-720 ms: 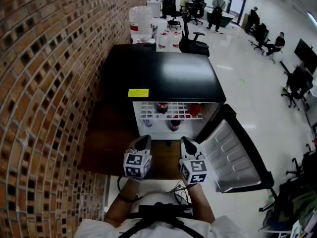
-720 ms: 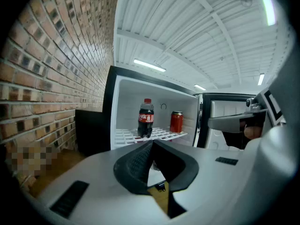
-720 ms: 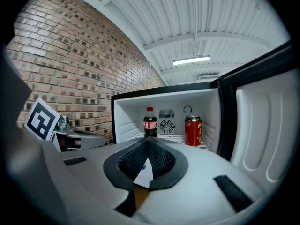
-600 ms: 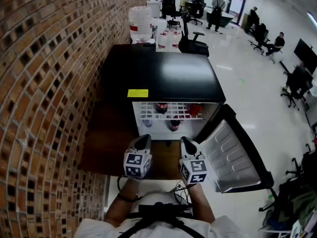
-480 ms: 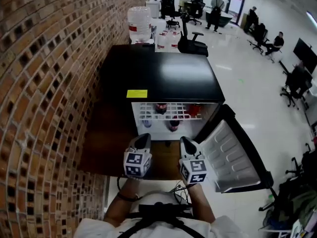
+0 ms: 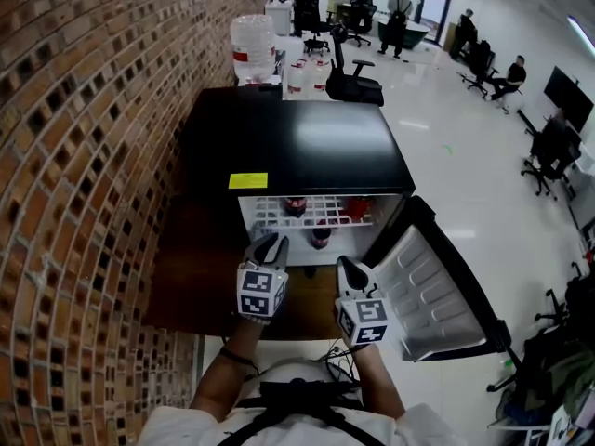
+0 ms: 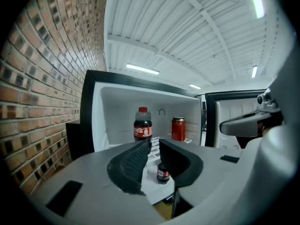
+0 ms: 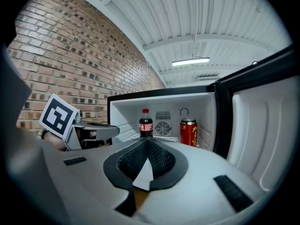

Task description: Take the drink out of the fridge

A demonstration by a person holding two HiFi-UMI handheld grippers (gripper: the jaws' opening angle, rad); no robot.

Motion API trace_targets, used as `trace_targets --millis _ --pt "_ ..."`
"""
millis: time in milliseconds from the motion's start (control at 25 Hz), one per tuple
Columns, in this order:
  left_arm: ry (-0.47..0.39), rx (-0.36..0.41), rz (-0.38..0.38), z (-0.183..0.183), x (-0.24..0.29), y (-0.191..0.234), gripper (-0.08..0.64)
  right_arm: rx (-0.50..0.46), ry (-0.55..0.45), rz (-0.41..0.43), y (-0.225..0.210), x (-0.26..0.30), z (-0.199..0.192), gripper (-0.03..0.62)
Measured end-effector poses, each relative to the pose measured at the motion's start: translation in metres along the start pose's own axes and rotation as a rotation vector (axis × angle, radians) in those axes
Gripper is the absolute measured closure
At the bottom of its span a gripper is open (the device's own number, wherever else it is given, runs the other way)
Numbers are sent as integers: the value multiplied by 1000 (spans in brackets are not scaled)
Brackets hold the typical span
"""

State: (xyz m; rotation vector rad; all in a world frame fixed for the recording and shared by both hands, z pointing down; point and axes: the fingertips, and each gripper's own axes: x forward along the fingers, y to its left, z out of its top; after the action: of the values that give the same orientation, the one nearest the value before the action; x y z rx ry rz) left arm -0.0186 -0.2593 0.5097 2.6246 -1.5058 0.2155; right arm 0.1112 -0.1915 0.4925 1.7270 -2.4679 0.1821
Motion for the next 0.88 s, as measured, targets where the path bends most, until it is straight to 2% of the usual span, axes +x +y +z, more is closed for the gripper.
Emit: trace_targets --millis 80,320,440,520,600,880 --pt "18 3 -3 -1 9 1 410 -1 -2 -6 -3 1 2 585" --pt "23 19 16 4 34 5 243 -2 -11 -14 -12 2 3 584" --pt "26 15 27 6 46 9 183 -3 -8 -16 -16 2 1 584" --pt "29 9 30 6 53 9 172 -2 -9 -20 -21 2 1 584" --pt "35 1 31 5 62 9 132 -1 -11 -23 -25 2 2 584" --pt "53 4 53 6 96 13 106 7 -18 -21 -33 2 2 585"
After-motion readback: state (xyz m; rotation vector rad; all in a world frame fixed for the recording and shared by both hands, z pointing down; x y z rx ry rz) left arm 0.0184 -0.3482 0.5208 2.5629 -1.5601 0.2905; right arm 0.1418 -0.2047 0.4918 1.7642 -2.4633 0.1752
